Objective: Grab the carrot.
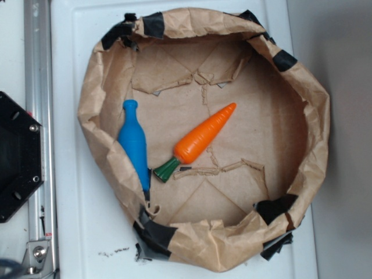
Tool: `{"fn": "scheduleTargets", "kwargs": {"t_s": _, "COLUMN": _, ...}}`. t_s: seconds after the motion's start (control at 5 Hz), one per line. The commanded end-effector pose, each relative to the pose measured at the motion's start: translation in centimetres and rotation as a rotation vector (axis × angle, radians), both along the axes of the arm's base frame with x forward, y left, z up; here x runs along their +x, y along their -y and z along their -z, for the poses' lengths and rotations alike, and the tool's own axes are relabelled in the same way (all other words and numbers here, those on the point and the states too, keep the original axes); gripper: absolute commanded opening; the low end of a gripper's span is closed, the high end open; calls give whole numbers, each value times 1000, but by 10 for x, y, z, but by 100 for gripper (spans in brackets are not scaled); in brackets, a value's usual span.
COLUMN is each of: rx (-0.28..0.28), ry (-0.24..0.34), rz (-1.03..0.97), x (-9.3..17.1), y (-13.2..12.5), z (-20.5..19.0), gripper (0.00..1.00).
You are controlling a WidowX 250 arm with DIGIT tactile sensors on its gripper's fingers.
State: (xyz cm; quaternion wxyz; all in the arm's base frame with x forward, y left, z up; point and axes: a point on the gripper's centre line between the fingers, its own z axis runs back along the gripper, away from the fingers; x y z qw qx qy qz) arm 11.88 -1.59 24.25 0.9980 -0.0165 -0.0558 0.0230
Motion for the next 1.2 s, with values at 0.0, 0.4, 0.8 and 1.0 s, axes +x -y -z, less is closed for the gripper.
{"fn": "scheduleTargets", "kwargs": {"t_s": 0.0, "rx": 0, "ry": 0, "rz": 0, "x": 0, "y": 0, "z": 0, "gripper": 100}}
{"fn": "scheduleTargets", "kwargs": {"t_s": 0.4, "rx": 39, "ry": 96, "rz": -269, "x": 103, "y": -46, "z": 94, "gripper": 100}}
{"fn": "scheduleTargets", "kwargs": {"t_s": 0.8, "rx": -1, "ry": 144, "rz": -467, "x": 166, "y": -56, "z": 161, "gripper": 100}}
{"fn": "scheduleTargets", "kwargs": {"t_s": 1.0, "rx": -56, "ry": 34, "rz": -444, "x": 161, "y": -49, "z": 178, "gripper": 100}}
